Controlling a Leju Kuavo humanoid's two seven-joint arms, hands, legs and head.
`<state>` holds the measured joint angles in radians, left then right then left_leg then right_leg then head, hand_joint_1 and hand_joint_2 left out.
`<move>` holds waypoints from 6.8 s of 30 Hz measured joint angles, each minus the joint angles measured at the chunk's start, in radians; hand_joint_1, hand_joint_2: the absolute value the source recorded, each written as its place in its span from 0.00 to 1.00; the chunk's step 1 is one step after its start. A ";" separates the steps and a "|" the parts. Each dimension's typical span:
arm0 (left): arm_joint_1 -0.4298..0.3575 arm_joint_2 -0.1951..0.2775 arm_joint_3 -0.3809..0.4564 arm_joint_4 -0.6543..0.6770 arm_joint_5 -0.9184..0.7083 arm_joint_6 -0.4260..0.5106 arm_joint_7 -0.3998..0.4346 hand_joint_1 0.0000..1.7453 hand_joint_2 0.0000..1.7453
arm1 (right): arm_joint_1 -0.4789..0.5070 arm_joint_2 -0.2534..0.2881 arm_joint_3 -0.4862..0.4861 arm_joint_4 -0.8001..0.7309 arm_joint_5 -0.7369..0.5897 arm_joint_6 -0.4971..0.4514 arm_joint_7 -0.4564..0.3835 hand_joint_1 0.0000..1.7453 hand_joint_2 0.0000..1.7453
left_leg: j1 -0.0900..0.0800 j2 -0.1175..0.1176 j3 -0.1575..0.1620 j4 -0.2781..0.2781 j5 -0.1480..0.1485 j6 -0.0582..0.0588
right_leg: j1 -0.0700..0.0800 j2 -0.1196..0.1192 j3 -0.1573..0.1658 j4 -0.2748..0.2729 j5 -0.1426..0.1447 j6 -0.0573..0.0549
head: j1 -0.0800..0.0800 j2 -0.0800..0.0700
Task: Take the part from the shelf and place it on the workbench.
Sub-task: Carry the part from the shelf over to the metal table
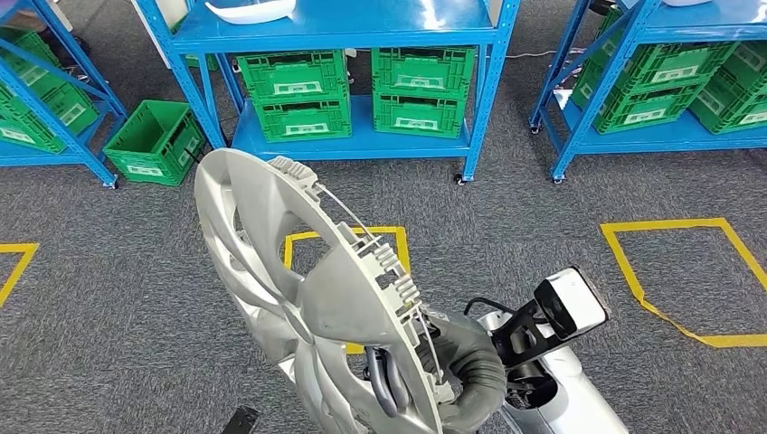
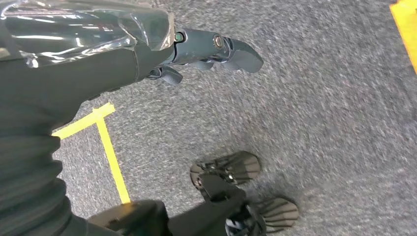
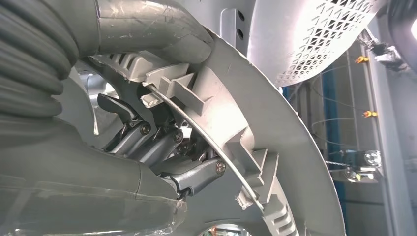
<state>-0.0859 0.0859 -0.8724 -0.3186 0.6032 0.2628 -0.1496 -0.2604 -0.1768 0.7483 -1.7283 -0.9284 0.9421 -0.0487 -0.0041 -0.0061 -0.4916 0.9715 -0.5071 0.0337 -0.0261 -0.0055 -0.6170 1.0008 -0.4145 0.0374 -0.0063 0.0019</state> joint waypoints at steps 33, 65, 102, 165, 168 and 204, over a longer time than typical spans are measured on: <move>-0.023 -0.009 0.009 0.005 -0.006 -0.003 0.010 0.00 1.00 | 0.004 -0.002 -0.002 0.007 0.004 0.018 -0.016 1.00 1.00 | 0.009 0.008 0.008 -0.021 0.012 0.011 | 0.000 -0.001 -0.068 0.026 0.016 -0.007 | 0.001 0.000; -0.021 0.004 0.015 0.005 -0.017 -0.046 0.025 0.00 1.00 | -0.003 0.004 0.000 0.026 -0.010 0.015 -0.002 1.00 1.00 | -0.002 0.011 -0.007 -0.031 0.039 0.028 | 0.010 0.000 -0.069 0.119 -0.062 -0.024 | 0.002 0.000; -0.023 -0.005 0.033 0.013 -0.038 -0.055 0.036 0.00 1.00 | 0.003 0.000 -0.003 0.028 -0.008 0.020 -0.004 1.00 1.00 | 0.009 -0.004 0.043 -0.004 -0.027 0.013 | -0.001 0.001 -0.131 0.140 -0.106 0.011 | 0.006 0.000; -0.032 -0.022 0.076 0.036 -0.086 -0.070 0.028 0.00 1.00 | -0.020 0.009 0.000 0.029 0.119 0.039 -0.095 1.00 1.00 | -0.002 -0.060 -0.090 0.018 0.069 0.016 | 0.009 0.023 -0.012 0.121 -0.093 -0.007 | 0.006 0.000; -0.031 -0.022 0.077 0.036 -0.088 -0.072 0.028 0.00 1.00 | -0.021 0.010 0.000 0.028 0.124 0.044 -0.096 1.00 1.00 | -0.005 -0.082 -0.100 0.031 0.064 0.004 | 0.010 0.048 0.042 0.019 -0.063 -0.018 | 0.005 0.000; -0.013 -0.018 0.101 0.041 -0.085 -0.077 0.022 0.00 1.00 | -0.046 0.032 0.017 0.032 0.132 0.054 -0.098 1.00 1.00 | 0.009 -0.054 -0.156 0.099 0.038 -0.035 | 0.003 0.014 0.049 0.001 -0.050 -0.046 | 0.001 0.000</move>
<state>-0.0991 0.0679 -0.7710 -0.2779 0.5183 0.1855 -0.1281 -0.3064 -0.1447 0.7648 -1.6960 -0.7965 0.9961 -0.1464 0.0046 -0.0605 -0.6472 1.0705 -0.4694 -0.0013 -0.0234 0.0088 -0.5681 1.0022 -0.4640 -0.0090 -0.0050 0.0019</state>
